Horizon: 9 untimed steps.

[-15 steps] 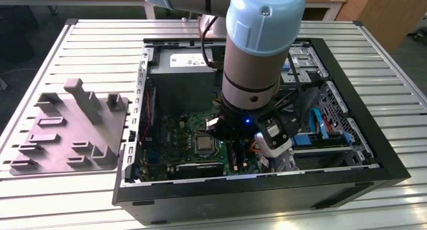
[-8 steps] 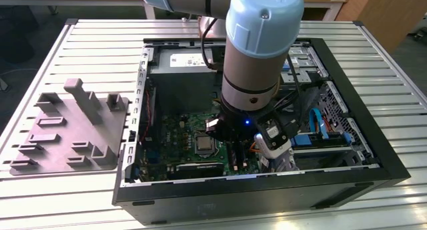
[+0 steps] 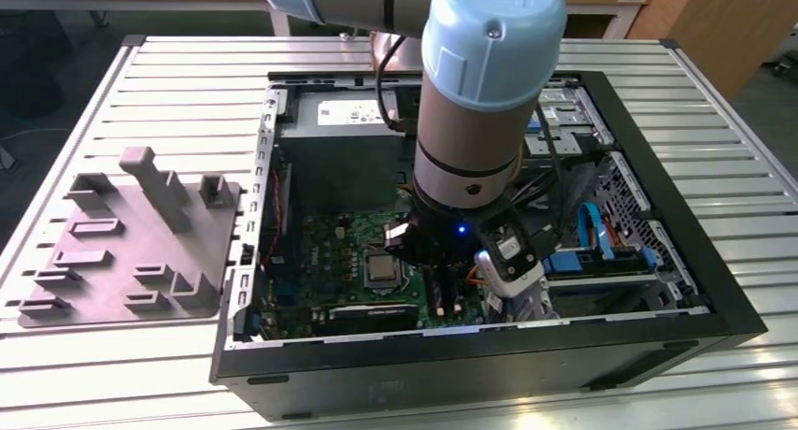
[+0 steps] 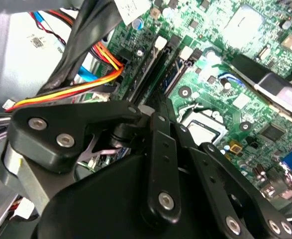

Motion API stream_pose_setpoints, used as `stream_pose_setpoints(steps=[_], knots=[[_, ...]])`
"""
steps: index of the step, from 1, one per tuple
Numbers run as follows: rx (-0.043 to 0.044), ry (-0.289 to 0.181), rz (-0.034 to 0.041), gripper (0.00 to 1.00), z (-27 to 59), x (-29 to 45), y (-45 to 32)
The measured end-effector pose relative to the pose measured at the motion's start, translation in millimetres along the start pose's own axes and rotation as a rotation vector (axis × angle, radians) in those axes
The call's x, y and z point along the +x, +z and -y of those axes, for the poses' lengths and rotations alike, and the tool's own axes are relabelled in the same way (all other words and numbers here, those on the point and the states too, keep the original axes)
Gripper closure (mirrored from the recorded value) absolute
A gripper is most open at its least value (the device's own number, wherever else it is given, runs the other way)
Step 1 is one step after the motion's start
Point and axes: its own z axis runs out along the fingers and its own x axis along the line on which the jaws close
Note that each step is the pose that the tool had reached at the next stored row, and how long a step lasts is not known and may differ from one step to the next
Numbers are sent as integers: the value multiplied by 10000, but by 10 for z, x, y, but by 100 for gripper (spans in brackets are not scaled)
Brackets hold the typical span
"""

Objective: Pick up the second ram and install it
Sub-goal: 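Press down the second ram until it locks into place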

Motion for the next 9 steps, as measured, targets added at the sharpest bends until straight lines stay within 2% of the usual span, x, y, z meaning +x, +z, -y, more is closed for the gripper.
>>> stream_pose_setpoints(steps=[9], knots=[[3, 0, -1, 90, 1, 0, 13]])
